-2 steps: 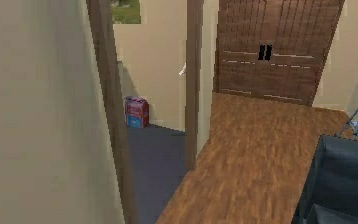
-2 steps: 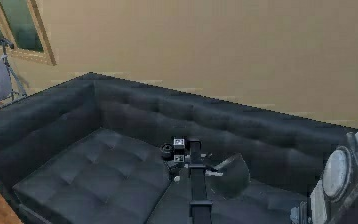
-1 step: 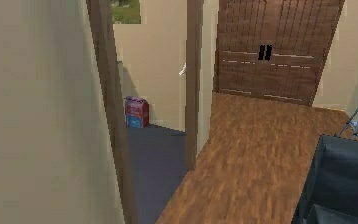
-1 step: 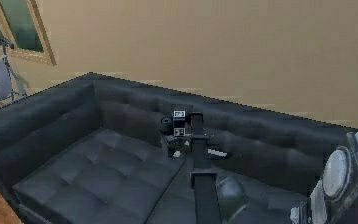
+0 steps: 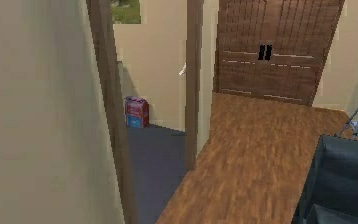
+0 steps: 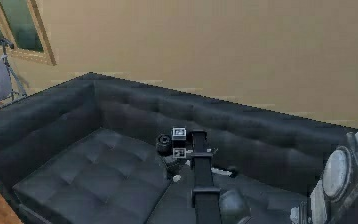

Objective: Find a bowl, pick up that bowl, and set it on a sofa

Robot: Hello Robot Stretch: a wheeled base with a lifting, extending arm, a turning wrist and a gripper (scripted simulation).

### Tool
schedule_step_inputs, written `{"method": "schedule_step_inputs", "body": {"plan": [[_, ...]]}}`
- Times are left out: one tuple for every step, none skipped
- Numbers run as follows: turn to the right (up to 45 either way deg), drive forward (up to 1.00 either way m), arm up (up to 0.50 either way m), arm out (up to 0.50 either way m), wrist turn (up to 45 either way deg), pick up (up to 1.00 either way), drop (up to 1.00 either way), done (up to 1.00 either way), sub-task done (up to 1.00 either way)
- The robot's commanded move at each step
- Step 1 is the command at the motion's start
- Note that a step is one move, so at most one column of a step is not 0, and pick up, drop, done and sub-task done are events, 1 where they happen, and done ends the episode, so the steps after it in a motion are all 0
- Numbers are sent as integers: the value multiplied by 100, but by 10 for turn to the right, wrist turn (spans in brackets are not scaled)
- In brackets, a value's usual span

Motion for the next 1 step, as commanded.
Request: {"method": "schedule_step_inputs", "body": {"plan": [[0,0,0,0,0,0,0,100,0]]}}
